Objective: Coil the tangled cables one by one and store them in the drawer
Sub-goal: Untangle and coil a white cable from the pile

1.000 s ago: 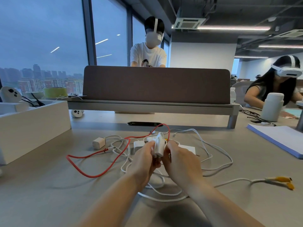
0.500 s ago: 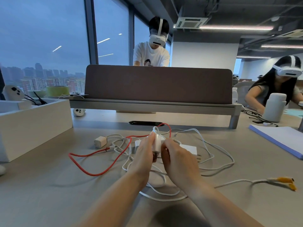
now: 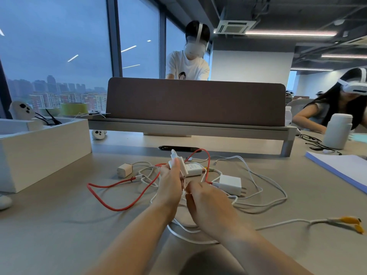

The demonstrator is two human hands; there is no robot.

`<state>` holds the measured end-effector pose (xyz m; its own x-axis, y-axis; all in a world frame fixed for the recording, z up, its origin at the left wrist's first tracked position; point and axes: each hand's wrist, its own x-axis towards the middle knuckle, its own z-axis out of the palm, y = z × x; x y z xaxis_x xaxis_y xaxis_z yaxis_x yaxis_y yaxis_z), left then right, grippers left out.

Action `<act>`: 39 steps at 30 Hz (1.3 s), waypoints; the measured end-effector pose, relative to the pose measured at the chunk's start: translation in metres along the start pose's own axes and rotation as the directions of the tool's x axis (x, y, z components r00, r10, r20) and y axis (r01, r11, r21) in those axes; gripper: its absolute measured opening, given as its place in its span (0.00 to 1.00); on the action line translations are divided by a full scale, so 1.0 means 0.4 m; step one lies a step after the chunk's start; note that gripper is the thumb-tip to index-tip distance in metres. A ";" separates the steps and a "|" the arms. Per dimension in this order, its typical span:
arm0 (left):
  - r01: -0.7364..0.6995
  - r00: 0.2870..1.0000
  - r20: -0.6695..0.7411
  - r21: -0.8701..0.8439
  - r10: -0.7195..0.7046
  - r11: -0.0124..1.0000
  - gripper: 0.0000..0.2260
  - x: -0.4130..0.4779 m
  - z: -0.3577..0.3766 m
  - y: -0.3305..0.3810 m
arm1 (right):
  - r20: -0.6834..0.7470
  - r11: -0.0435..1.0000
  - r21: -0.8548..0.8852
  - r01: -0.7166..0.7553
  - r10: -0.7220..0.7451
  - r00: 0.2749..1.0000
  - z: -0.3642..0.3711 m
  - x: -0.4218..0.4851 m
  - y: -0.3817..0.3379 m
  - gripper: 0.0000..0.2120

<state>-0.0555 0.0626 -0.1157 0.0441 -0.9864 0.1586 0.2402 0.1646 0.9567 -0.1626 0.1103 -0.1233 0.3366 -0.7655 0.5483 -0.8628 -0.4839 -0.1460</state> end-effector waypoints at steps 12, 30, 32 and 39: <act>-0.059 0.996 0.077 0.272 0.039 0.961 0.17 -0.013 -0.008 -0.007 | -0.163 0.991 0.048 0.127 -0.118 0.980 -0.022 0.007 0.043 0.13; -0.229 0.945 0.308 0.381 0.111 0.896 0.13 -0.025 -0.022 0.014 | -0.444 0.976 0.209 0.057 0.043 0.895 -0.034 0.025 0.140 0.04; -0.240 0.937 0.332 0.384 0.109 0.892 0.13 -0.025 -0.022 0.014 | -0.457 0.964 0.263 0.045 0.083 0.885 -0.039 0.023 0.141 0.01; -0.170 0.915 0.399 0.245 0.061 0.954 0.11 -0.033 -0.018 0.017 | -0.333 0.837 0.536 -0.105 0.325 0.885 -0.046 0.022 0.135 0.04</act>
<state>-0.0474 0.0767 -0.1130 -0.3317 -0.8942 0.3005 -0.0161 0.3238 0.9460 -0.2134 0.0853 -0.1112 -0.1082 -0.6934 0.7123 -0.5558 -0.5519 -0.6217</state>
